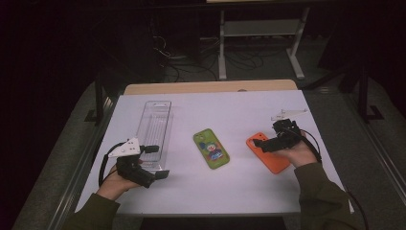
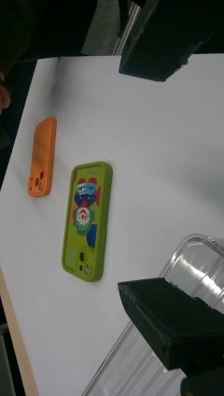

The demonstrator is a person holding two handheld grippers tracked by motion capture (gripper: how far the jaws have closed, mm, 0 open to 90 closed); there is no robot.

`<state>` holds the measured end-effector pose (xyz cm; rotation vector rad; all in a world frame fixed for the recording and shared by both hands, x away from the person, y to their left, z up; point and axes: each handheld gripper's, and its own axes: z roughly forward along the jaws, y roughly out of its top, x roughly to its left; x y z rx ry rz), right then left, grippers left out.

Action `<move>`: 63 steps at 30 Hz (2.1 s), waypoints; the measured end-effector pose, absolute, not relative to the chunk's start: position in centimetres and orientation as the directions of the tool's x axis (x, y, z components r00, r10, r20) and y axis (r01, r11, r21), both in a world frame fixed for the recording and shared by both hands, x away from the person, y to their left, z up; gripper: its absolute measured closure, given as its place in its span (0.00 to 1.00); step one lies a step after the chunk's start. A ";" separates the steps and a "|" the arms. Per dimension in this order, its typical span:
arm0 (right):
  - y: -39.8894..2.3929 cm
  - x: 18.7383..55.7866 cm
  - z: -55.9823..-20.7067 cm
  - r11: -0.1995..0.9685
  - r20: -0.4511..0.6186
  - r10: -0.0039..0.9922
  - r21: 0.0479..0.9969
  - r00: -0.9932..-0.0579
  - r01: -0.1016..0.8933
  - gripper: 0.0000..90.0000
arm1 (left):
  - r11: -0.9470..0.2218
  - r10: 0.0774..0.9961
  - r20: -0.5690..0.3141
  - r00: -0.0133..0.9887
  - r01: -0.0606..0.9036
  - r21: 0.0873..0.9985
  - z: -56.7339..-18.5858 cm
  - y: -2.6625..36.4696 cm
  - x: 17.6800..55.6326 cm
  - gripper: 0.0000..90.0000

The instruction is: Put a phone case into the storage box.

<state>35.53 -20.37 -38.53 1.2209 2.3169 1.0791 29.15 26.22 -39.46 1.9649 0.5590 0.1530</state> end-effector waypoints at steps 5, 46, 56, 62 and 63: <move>-20.7 35.7 -38.6 0.362 0.054 0.821 0.722 -0.569 0.590 0.00 | -0.357 0.447 -0.134 0.885 0.314 0.880 -39.5 26.3 29.2 0.00; -21.0 36.0 -40.6 0.500 0.036 0.820 0.441 -0.572 0.745 0.00 | -0.366 0.449 -0.122 0.885 0.307 0.878 -39.4 26.4 29.0 0.00; -20.5 36.2 -42.2 0.519 0.047 0.813 0.395 -0.581 0.758 0.00 | -0.369 0.449 -0.119 0.885 0.305 0.878 -39.4 26.4 29.1 0.00; -20.5 36.2 -42.9 0.524 0.050 0.813 0.371 -0.580 0.767 0.03 | -0.362 0.451 -0.126 0.884 0.310 0.879 -39.4 26.4 29.0 0.00; -20.5 36.3 -43.0 0.524 0.053 0.813 0.371 -0.580 0.767 0.03 | -0.363 0.451 -0.126 0.884 0.310 0.879 -39.4 26.4 29.0 0.00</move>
